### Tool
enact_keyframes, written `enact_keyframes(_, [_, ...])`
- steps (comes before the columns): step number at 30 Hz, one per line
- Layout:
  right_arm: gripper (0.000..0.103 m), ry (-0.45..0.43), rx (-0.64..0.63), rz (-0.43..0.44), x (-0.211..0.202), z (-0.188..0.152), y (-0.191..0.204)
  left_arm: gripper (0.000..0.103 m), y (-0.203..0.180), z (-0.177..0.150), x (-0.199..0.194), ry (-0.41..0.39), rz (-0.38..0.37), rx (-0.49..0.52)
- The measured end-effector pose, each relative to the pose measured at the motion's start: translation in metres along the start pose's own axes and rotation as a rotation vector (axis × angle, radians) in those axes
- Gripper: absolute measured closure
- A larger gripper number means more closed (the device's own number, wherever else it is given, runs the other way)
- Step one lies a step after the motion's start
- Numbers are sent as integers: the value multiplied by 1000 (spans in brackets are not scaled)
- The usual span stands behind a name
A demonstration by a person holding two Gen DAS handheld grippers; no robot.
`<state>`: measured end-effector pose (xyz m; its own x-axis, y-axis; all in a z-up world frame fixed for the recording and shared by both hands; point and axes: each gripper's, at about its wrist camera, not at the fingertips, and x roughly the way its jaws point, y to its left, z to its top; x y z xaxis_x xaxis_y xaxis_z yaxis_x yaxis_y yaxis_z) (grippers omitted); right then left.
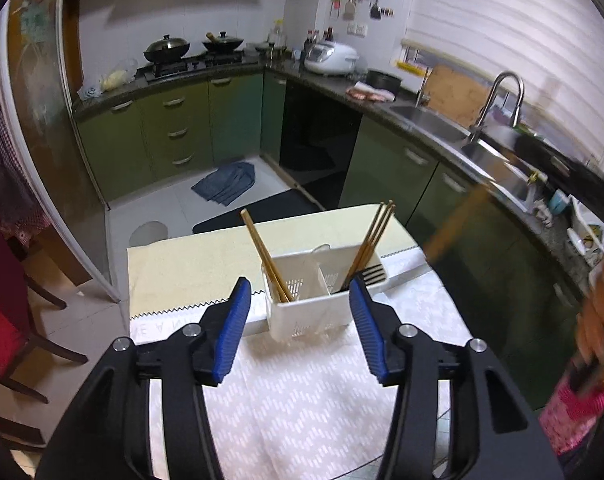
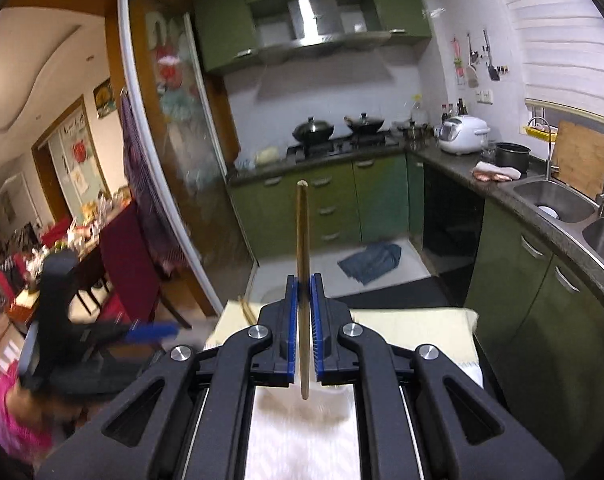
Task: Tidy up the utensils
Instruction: 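Open the left tool over the holder while the right tool releases its chopstick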
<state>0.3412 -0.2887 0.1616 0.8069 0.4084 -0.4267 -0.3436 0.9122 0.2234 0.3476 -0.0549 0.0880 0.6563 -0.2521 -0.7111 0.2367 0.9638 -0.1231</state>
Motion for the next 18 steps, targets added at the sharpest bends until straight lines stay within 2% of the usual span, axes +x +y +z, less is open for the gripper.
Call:
enact_keyframes(3, [96,-7,-14,-45,27,8,4,47,4,-21,-14,-46,-6,9])
enact_keyframes(5, [96,3,-30,-77,48,5,6,39,9,-34,-22,-79,-4,-1])
enact_keyframes(8, [96,28,-34,-90,76,-8,4,27,18,-56,-28,-112,-18,-25])
enact_keyframes(10, [96,51,-38,-102,93,-19,0,24,21,-73,-30,-135,-18,-41])
enact_keyframes(13, [96,81,-47,-107,113,-38,-2,10,20,-96,-26,-161,-2,-38])
enact_keyframes(18, [96,121,-56,-113,139,-66,-4,6,20,-127,-17,-179,-9,-78])
